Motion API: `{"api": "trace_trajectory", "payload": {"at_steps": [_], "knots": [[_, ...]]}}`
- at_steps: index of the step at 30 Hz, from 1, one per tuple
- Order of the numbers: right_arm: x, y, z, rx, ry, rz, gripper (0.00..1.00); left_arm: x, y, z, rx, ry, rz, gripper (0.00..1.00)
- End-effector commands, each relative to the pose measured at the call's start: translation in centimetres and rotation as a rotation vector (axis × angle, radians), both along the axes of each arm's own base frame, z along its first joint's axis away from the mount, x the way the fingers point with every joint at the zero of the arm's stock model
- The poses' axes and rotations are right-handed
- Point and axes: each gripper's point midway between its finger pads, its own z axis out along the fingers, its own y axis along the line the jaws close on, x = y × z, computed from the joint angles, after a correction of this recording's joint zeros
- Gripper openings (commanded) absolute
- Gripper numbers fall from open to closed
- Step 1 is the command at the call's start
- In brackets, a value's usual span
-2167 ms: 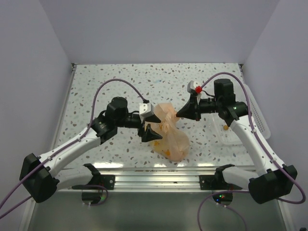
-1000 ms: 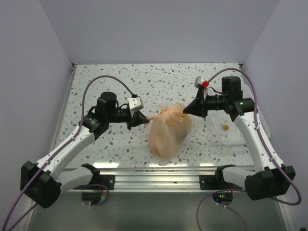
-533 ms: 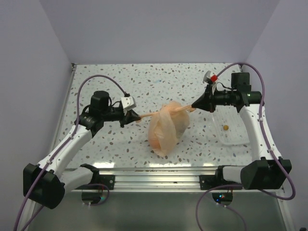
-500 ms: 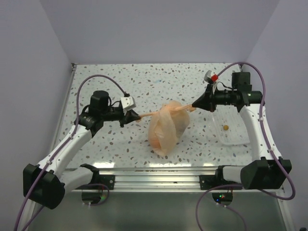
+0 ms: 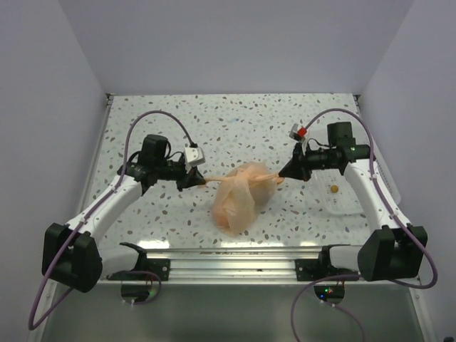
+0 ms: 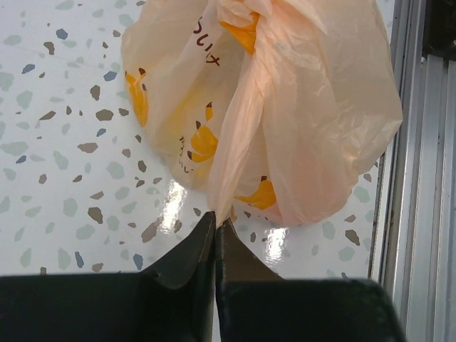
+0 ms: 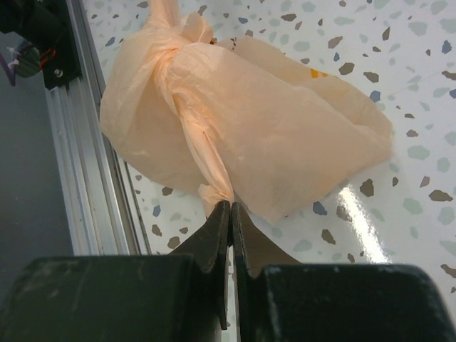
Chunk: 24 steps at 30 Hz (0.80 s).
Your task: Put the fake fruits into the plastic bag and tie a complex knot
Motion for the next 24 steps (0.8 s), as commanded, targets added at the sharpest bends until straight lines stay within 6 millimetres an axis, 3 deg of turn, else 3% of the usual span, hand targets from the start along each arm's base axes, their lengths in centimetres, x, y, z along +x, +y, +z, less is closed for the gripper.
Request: {"api": "trace_trajectory", "payload": {"at_steps": [1,2,4,5,6,10,11,16,17,18,24], "knots": [[2.0,-1.0,1.2,-0.061,-0.118,-0.039,0.00,0.8,0.5,1.9,0.018,-0.074,-0.006,0.09],[1.5,-1.2,1.2,-0.075,-0.105,-0.036,0.02,0.6,0.5,2.3,0.017,-0.107,-0.028,0.14],[1.6,-1.2,2.2,-0.086,-0.140,-0.015,0.21,0.4,0.4,2.7,0.015,-0.120,-0.037,0.21],[0.8,-1.3,2.1,-0.096,-0.111,-0.003,0.44,0.6,0.4,3.1,0.017,-0.138,-0.048,0.30],[1.0,-1.4,2.7,-0.108,-0.126,-0.001,0.55,0.6,0.3,3.3,0.018,-0.142,-0.058,0.33],[-0.2,-1.5,2.9,-0.186,-0.135,0.050,0.75,0.2,0.0,3.9,0.032,-0.137,-0.097,0.49],[-0.4,-1.2,3.0,-0.193,-0.139,0.069,0.88,0.4,-0.1,4.1,0.034,-0.138,-0.101,0.56],[-1.4,-1.0,1.8,-0.337,-0.186,0.170,0.93,-0.4,-0.1,4.4,0.053,-0.138,-0.140,0.73],[-1.9,-0.7,1.4,-0.369,-0.188,0.203,0.94,-0.2,0.0,4.7,0.067,-0.168,-0.154,0.86],[-1.8,-0.8,1.2,-0.394,-0.197,0.211,0.95,-0.5,-0.3,4.6,0.082,-0.175,-0.170,0.89],[-0.9,0.0,-0.7,-0.502,-0.230,0.270,0.96,-0.7,-1.9,3.2,0.177,-0.223,-0.215,0.94]]}}
